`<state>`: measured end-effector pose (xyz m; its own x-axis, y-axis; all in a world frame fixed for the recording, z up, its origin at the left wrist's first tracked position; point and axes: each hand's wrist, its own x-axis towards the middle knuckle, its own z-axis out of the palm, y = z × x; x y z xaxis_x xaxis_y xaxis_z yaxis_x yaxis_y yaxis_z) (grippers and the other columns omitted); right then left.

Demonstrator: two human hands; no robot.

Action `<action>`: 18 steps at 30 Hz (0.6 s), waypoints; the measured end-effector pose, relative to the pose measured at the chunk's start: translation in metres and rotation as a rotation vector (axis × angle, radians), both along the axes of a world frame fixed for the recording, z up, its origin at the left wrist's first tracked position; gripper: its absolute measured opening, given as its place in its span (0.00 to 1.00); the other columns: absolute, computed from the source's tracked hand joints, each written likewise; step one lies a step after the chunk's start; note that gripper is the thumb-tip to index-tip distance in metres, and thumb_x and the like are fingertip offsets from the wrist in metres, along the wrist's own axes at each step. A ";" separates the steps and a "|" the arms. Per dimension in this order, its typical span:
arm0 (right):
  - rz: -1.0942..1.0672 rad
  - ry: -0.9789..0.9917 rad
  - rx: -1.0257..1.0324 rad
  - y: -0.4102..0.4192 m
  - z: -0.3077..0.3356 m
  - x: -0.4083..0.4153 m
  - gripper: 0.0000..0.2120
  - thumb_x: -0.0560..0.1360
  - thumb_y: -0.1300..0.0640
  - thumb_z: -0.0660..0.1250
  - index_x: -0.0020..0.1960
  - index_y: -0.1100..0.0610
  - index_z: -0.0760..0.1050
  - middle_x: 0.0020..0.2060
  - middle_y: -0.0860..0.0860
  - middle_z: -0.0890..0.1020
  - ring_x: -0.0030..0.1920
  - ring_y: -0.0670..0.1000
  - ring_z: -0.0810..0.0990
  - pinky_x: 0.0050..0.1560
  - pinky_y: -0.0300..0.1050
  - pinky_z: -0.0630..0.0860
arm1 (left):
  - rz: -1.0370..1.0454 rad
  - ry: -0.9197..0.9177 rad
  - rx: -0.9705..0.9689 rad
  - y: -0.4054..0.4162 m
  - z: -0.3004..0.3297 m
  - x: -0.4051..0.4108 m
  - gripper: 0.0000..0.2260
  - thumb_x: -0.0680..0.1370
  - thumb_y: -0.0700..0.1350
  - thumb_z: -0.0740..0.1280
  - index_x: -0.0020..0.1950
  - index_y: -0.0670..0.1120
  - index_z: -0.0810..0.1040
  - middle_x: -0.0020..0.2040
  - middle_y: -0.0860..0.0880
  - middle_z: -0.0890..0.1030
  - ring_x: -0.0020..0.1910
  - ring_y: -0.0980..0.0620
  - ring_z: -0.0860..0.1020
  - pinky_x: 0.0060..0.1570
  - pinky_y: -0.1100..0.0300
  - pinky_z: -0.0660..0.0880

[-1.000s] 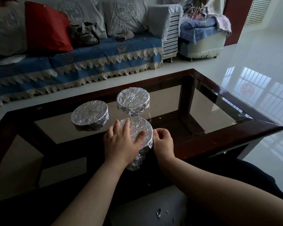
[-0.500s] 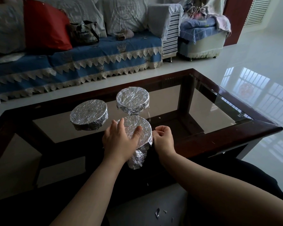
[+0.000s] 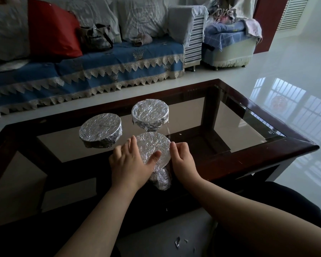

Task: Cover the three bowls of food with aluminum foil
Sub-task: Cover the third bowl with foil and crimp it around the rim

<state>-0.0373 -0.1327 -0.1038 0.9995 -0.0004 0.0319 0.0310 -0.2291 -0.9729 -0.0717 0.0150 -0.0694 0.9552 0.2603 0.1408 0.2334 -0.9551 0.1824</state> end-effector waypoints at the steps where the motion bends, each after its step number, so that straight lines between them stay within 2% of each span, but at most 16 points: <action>1: -0.004 0.007 0.019 0.000 0.000 -0.001 0.13 0.80 0.45 0.57 0.51 0.55 0.70 0.40 0.44 0.75 0.40 0.40 0.74 0.37 0.34 0.66 | -0.006 -0.004 0.005 0.000 -0.002 0.000 0.57 0.58 0.79 0.30 0.78 0.46 0.50 0.77 0.45 0.58 0.73 0.43 0.54 0.70 0.47 0.53; 4: -0.026 0.011 0.050 0.001 0.000 -0.002 0.13 0.80 0.45 0.57 0.45 0.54 0.69 0.37 0.45 0.73 0.37 0.40 0.72 0.36 0.34 0.66 | -0.039 -0.033 -0.044 0.001 -0.007 0.002 0.58 0.59 0.80 0.30 0.78 0.44 0.51 0.76 0.41 0.59 0.74 0.42 0.54 0.72 0.48 0.50; 9: -0.076 0.043 0.116 0.002 -0.004 -0.002 0.14 0.80 0.47 0.58 0.39 0.53 0.67 0.33 0.46 0.72 0.33 0.42 0.70 0.35 0.36 0.66 | -0.068 -0.071 -0.198 0.001 -0.010 0.003 0.51 0.66 0.78 0.44 0.78 0.45 0.50 0.76 0.40 0.56 0.75 0.43 0.55 0.71 0.50 0.56; 14: -0.126 0.069 0.165 0.004 -0.008 0.002 0.16 0.79 0.48 0.61 0.36 0.55 0.67 0.31 0.48 0.71 0.32 0.44 0.68 0.36 0.38 0.66 | -0.060 -0.095 -0.224 0.002 -0.012 0.002 0.57 0.59 0.82 0.37 0.78 0.45 0.52 0.75 0.40 0.57 0.74 0.42 0.57 0.70 0.51 0.59; 18: -0.153 0.144 0.252 0.006 -0.009 0.004 0.16 0.78 0.48 0.63 0.36 0.56 0.67 0.30 0.50 0.70 0.33 0.47 0.68 0.36 0.43 0.68 | -0.054 -0.097 -0.231 0.001 -0.010 0.002 0.57 0.59 0.81 0.37 0.78 0.45 0.52 0.75 0.40 0.57 0.74 0.42 0.56 0.70 0.51 0.59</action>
